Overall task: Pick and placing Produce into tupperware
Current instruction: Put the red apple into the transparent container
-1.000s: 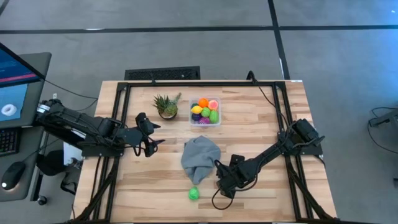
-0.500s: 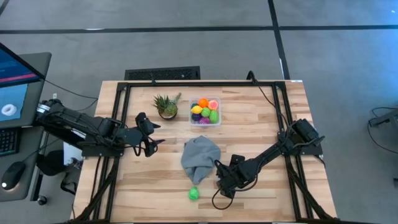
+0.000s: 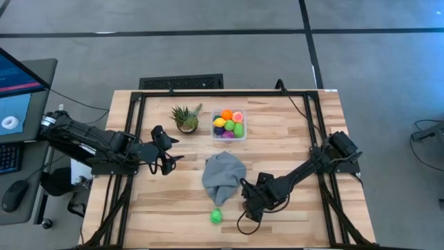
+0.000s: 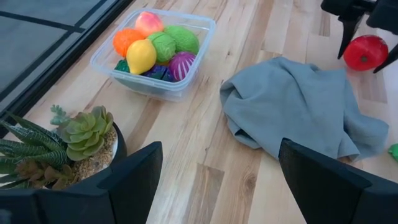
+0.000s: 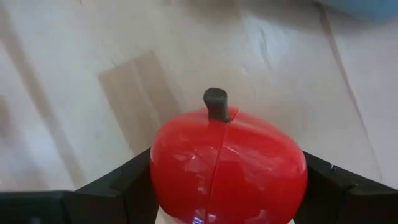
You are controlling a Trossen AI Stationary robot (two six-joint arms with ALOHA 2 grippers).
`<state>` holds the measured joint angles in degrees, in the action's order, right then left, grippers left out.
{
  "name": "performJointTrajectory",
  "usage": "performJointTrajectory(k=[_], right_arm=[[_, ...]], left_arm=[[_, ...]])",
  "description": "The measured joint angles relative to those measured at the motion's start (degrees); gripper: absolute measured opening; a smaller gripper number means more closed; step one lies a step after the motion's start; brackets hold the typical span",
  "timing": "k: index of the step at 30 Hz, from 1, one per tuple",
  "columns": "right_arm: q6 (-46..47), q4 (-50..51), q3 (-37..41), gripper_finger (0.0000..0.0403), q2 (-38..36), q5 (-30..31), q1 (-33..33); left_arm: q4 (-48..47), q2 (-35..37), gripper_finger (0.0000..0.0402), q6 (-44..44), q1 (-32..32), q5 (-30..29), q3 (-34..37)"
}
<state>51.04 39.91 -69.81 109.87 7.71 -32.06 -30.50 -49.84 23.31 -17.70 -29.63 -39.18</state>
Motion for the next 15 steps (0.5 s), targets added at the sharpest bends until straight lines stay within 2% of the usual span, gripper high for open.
performJointTrajectory(k=[7,15], right_arm=[[2.56,1.24,0.07,0.0296,-3.02,3.26,-1.02],[4.5,1.89,0.03,0.0296,-7.57,9.88,-1.31]], left_arm=[[0.38,0.0,0.0311,-0.02,-0.01,-0.2,-0.02],[0.54,0.02,0.0311,-0.04,0.0,-0.26,-0.02]])
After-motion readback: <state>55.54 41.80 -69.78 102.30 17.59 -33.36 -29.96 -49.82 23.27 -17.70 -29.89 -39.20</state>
